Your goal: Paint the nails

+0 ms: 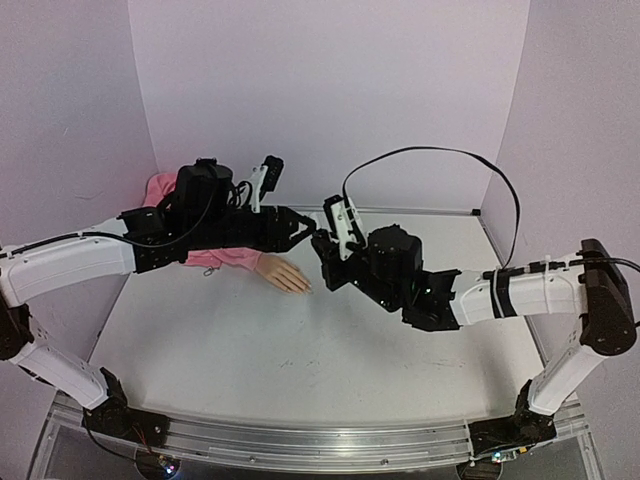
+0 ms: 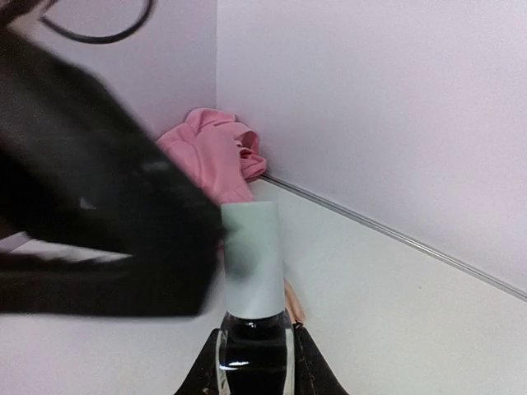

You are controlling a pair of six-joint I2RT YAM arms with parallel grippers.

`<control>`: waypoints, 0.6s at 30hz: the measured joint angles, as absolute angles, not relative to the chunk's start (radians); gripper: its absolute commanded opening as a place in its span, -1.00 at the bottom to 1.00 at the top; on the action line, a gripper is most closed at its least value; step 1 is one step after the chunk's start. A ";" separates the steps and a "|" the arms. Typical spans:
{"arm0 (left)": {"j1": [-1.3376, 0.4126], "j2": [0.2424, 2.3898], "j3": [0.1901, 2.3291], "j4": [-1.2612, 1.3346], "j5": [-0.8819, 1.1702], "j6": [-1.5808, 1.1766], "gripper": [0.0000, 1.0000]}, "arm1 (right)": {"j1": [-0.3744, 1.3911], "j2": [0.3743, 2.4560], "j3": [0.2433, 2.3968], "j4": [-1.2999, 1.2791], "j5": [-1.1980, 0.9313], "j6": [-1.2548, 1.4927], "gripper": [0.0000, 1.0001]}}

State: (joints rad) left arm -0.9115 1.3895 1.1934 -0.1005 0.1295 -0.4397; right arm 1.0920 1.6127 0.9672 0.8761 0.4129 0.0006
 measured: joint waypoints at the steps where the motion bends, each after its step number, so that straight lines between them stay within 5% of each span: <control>1: -0.914 1.378 1.193 -0.116 0.131 -0.430 0.53 | 1.073 1.612 0.967 0.876 0.410 -0.001 -1.00; 4: -0.918 1.333 1.192 -0.139 0.146 -0.405 0.91 | 1.015 1.606 0.965 0.875 0.326 0.010 -1.00; 9: -0.903 1.234 1.188 -0.138 0.220 -0.376 0.97 | 0.910 1.549 0.938 0.863 -0.094 0.063 -1.00; 13: -0.893 1.200 1.176 -0.115 0.332 -0.362 0.81 | 0.856 1.519 0.937 0.873 -0.472 0.128 -1.00; 18: -0.892 1.228 1.174 -0.074 0.521 -0.350 0.37 | 0.858 1.520 0.941 0.937 -0.806 0.235 -1.00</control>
State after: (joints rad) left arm -0.8917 1.2278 1.1736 -0.0738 0.5213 -0.3500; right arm 0.8577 1.5196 0.9413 0.9371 -0.8059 0.2352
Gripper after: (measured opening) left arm 0.801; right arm 0.223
